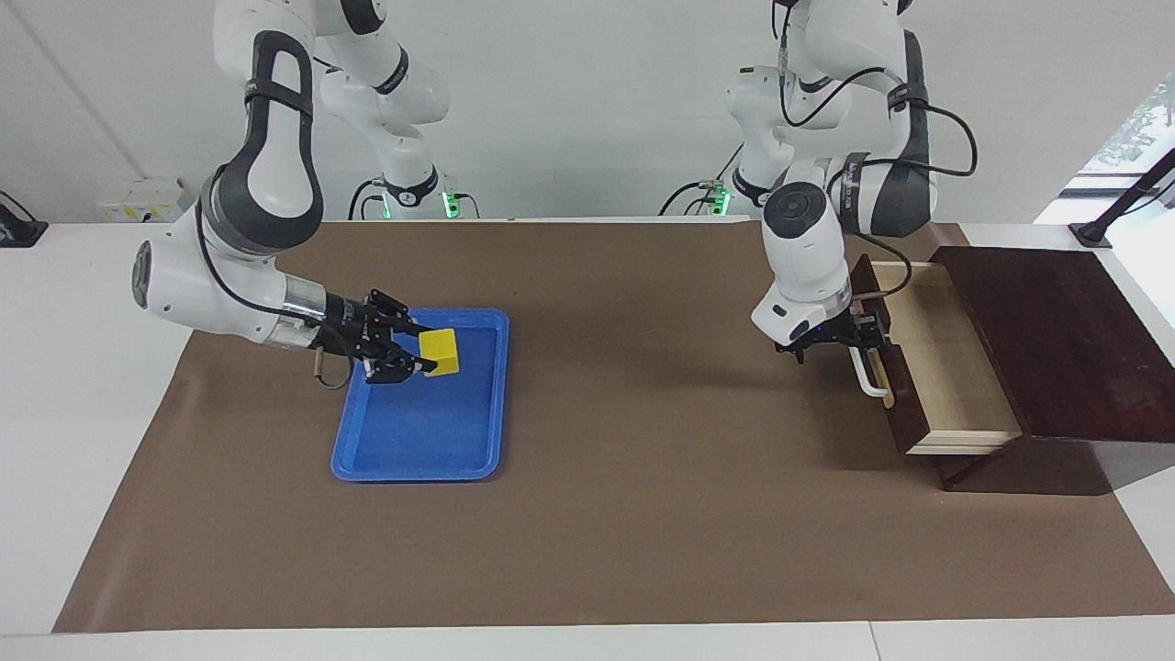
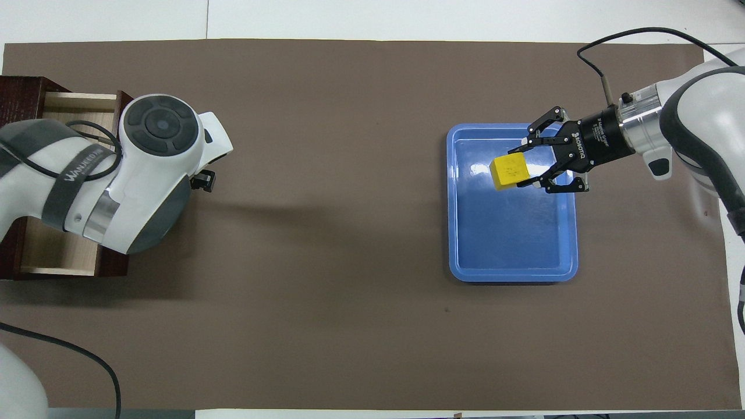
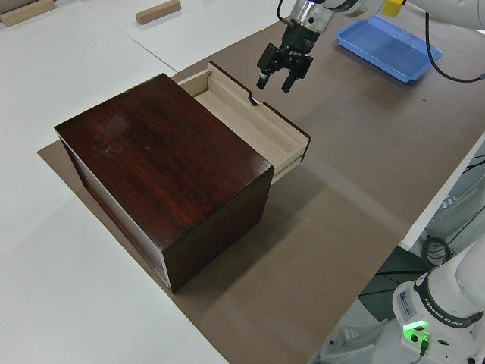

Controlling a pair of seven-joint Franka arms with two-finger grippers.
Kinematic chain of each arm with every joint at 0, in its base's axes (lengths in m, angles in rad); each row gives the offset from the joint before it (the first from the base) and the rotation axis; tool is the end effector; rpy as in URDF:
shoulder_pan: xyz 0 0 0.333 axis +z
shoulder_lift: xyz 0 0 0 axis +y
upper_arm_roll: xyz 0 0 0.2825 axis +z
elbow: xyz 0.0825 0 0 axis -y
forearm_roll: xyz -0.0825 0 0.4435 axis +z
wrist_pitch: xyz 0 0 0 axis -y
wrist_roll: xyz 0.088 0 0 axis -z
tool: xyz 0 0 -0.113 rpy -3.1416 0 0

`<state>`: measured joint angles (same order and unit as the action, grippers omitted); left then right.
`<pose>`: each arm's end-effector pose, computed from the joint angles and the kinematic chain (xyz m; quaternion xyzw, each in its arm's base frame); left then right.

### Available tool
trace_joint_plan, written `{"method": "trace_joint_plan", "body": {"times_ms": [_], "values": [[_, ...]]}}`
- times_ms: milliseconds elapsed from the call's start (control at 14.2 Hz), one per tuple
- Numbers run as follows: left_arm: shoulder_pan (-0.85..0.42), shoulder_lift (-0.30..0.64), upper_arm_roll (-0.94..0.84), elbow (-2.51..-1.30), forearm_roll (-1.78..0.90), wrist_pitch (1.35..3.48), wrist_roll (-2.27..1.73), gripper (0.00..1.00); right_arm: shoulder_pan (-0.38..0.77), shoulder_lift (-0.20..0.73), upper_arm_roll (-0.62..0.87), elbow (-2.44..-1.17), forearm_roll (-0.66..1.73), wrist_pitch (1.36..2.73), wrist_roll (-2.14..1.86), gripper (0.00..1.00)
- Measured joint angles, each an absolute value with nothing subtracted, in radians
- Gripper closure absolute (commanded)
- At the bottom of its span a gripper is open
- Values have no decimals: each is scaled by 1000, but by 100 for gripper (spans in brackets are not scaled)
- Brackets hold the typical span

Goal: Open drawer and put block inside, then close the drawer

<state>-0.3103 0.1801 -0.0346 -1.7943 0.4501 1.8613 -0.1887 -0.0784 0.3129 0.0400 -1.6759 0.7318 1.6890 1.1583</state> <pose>0.6241 -0.1851 0.3831 -0.9650 0.1515 -0.0016 0.2140 0.6677 0.0408 0.3626 -0.7077 0.5972 0.3046 0.2231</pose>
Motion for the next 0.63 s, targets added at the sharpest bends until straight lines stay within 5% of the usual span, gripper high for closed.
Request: {"method": "trace_joint_plan", "body": {"times_ms": [282,635], "values": [[-313,193,-35,-1634,272,1728,-201,0,-78,313,40,-1676,732,1689,1158,100],[-336,219,-35,-1576,108,1726,-616,0,-81,313,40,-1676,732,1689,1158,100]]}}
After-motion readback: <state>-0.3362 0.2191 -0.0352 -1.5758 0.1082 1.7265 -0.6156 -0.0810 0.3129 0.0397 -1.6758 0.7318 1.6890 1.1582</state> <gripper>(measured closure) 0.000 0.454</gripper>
